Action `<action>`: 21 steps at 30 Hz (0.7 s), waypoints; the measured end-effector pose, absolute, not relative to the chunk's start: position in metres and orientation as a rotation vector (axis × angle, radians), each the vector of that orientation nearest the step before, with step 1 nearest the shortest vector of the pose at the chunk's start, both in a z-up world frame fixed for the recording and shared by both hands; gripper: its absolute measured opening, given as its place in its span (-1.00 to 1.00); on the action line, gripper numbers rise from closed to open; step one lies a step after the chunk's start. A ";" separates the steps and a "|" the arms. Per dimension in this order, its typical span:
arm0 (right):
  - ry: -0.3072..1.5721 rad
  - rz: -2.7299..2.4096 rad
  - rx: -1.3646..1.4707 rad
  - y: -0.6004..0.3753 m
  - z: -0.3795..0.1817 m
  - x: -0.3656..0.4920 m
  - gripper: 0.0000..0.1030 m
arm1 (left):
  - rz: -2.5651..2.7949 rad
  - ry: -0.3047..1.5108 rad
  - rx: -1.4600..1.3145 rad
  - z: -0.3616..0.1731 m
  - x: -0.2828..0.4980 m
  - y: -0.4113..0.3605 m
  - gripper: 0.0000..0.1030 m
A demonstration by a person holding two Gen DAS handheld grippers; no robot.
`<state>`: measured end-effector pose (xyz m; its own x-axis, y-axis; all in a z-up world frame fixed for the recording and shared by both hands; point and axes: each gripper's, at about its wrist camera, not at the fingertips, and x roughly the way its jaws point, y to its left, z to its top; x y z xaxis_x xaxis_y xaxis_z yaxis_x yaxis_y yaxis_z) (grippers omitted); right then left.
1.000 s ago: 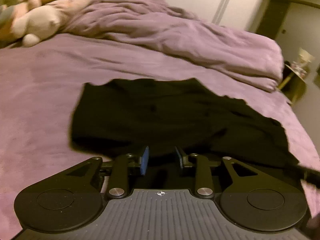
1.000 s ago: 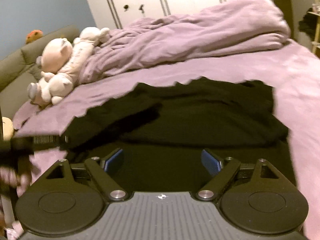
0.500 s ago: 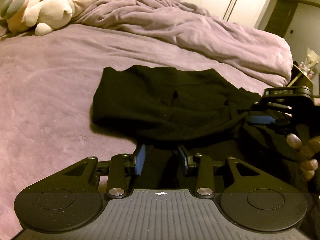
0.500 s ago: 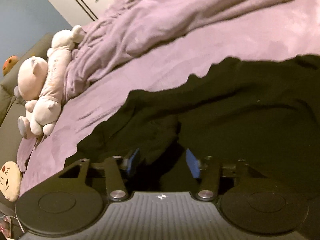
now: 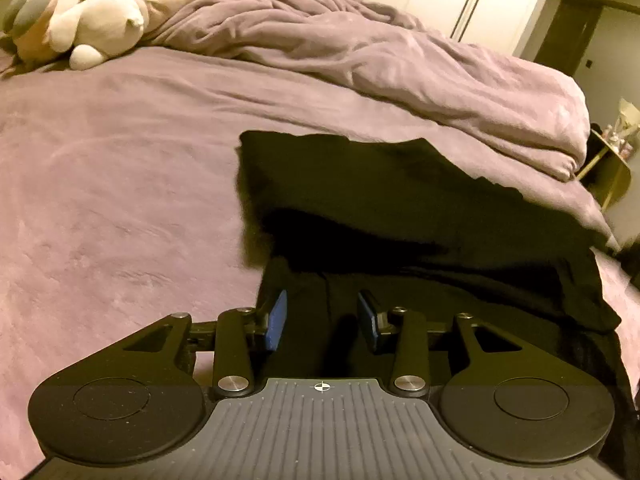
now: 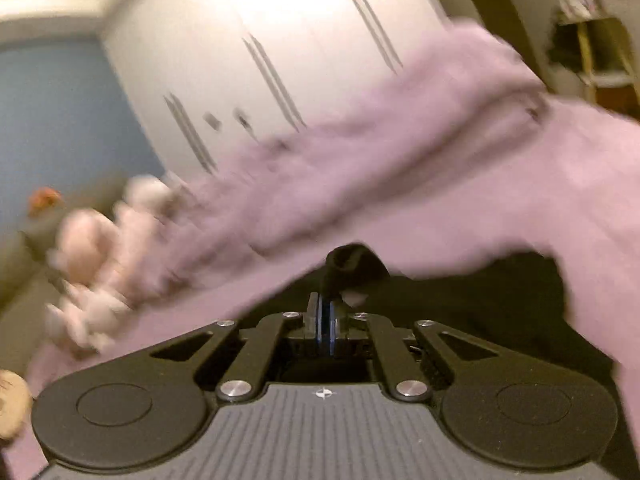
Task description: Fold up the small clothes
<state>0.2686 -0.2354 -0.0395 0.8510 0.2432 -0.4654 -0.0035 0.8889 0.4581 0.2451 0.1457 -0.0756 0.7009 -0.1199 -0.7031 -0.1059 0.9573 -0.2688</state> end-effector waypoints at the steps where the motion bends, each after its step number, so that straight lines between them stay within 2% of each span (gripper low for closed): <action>1: 0.612 0.113 0.471 -0.244 -0.053 0.271 -0.93 | -0.011 0.801 -0.300 -0.075 0.245 0.145 -0.17; 5: 0.700 0.081 0.589 -0.276 -0.080 0.267 -0.82 | -0.026 0.820 -0.308 -0.071 0.248 0.143 -0.13; 7: 0.703 0.106 0.655 -0.285 -0.084 0.269 -0.60 | -0.025 0.820 -0.305 -0.069 0.251 0.140 -0.13; 9: 0.701 0.128 0.682 -0.288 -0.084 0.272 -0.14 | -0.026 0.810 -0.295 -0.066 0.253 0.136 -0.11; 11: 0.706 0.149 0.677 -0.282 -0.085 0.282 -0.05 | -0.027 0.806 -0.286 -0.065 0.256 0.132 -0.06; 13: 0.726 0.166 0.674 -0.275 -0.088 0.292 -0.05 | -0.032 0.816 -0.282 -0.066 0.259 0.127 -0.05; 15: 0.745 0.188 0.680 -0.270 -0.093 0.302 -0.08 | -0.031 0.834 -0.276 -0.070 0.263 0.124 -0.05; 16: 0.762 0.189 0.676 -0.266 -0.095 0.307 -0.21 | -0.026 0.841 -0.273 -0.072 0.265 0.124 -0.05; 17: 0.777 0.195 0.660 -0.262 -0.095 0.311 -0.64 | -0.020 0.850 -0.270 -0.073 0.266 0.123 -0.05; 18: 0.786 0.215 0.638 -0.258 -0.092 0.313 -0.98 | -0.012 0.854 -0.268 -0.075 0.268 0.124 -0.05; 21: 0.711 0.230 0.539 -0.254 -0.071 0.305 -1.00 | -0.001 0.858 -0.280 -0.075 0.269 0.127 -0.05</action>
